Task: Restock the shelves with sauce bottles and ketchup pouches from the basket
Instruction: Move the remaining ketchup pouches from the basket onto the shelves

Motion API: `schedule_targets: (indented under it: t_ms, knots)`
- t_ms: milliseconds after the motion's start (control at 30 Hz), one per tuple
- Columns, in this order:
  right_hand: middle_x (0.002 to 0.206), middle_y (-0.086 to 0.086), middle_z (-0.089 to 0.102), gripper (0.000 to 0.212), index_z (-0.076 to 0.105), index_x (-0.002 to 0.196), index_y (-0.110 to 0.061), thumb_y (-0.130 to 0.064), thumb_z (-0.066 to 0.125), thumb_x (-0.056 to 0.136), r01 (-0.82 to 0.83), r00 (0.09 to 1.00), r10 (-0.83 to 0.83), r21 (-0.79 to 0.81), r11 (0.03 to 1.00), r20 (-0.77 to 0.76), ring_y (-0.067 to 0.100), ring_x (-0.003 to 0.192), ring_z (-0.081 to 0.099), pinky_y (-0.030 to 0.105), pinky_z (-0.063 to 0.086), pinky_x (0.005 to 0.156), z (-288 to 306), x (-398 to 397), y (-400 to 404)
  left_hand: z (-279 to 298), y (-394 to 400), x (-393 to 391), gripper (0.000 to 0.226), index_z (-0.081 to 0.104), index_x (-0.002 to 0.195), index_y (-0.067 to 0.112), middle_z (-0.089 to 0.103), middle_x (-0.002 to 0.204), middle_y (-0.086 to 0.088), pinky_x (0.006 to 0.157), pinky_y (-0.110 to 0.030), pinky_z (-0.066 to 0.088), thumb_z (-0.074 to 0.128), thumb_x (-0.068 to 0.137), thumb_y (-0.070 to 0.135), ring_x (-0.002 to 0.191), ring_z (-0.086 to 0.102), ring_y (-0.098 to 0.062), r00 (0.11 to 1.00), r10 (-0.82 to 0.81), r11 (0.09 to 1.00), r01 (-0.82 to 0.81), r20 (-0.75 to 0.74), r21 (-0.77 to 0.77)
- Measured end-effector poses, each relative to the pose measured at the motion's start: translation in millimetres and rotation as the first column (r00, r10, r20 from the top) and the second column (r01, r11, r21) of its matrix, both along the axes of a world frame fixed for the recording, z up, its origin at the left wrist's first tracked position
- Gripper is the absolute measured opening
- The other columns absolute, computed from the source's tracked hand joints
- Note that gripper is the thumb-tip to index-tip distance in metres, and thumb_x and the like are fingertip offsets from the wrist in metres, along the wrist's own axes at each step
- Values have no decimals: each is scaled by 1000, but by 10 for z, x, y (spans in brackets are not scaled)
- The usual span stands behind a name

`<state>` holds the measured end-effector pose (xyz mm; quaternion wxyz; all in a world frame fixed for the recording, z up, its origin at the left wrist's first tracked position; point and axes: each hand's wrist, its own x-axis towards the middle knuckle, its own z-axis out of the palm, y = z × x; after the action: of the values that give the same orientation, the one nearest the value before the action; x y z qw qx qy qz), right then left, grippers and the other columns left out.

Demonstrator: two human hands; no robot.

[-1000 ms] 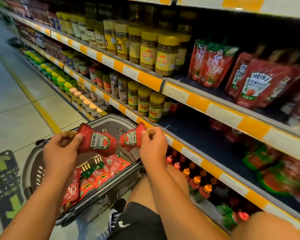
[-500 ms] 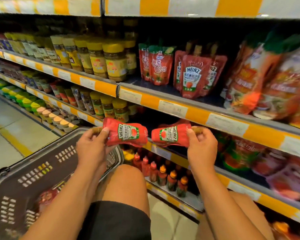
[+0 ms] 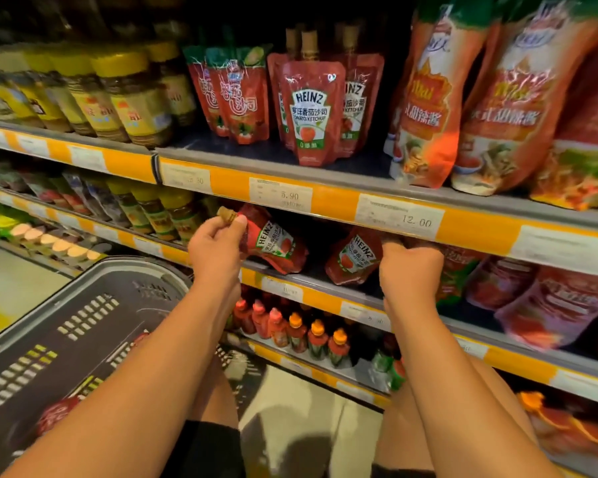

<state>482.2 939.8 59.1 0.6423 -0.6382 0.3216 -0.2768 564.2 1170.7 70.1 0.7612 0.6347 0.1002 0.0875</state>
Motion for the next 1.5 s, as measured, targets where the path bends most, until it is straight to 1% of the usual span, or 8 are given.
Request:
schedule_targets:
  t_ms: [133,267,367,567,733,900,1267,1500]
  knots:
    - [41,-17,34,50,36,43,-29,-9,66,77,-22,1000,22,41,999,-2,5,39,30,29,28,57,31,107,73,8,-136,218,8,68,88,19,72,88,-8,74,-42,57,68,90,11,83,67,-22,999,-26,999,25,22,39]
    - [81,-11,58,16,59,77,-32,-37,75,74,-79,996,81,-48,996,38,20,77,53,36,43,80,-7,187,166,-54,-225,317,11,71,94,22,77,94,-3,83,-46,60,70,83,21,91,73,-26,996,-85,987,80,31,140]
    - [123,-13,70,33,73,117,-26,-37,80,87,-113,993,116,-131,985,15,21,119,63,44,48,108,-67,236,241,-101,-320,287,22,73,97,30,79,97,9,84,-41,61,74,75,35,96,74,-12,979,-192,967,178,62,184]
    - [93,-15,71,25,68,103,-28,-20,79,83,-206,970,170,-216,954,-173,17,87,69,34,56,83,-256,315,290,-172,-458,289,26,71,107,35,76,99,22,74,-8,50,82,84,32,92,69,8,940,-330,901,285,91,328]
    - [100,1,69,38,60,115,-23,-18,77,82,-277,921,178,-261,925,-348,28,86,65,32,51,69,-433,330,312,-220,-308,349,48,59,125,23,73,108,2,84,-39,61,82,85,13,99,71,-20,873,-450,716,479,-189,508]
    - [117,3,69,54,56,129,-22,-8,74,80,-222,933,112,-303,927,-341,31,99,67,40,59,83,-526,379,355,-345,-276,338,35,69,113,17,74,101,4,81,-35,59,87,82,20,92,70,-15,850,-449,646,522,-275,557]
    - [145,8,58,59,48,146,-13,-9,71,92,-138,958,31,-363,921,-285,29,133,54,38,47,109,-675,638,280,-559,-391,583,70,54,147,13,61,141,-5,102,-39,54,81,83,1,123,61,-22,855,-447,704,517,-261,487]
    - [151,11,52,62,42,152,-11,-8,63,94,-122,964,-17,-496,859,-267,30,140,48,28,36,111,-761,799,266,-642,-589,637,54,68,122,14,73,117,-2,98,-36,56,88,73,5,111,69,-20,867,-476,754,489,-149,439]
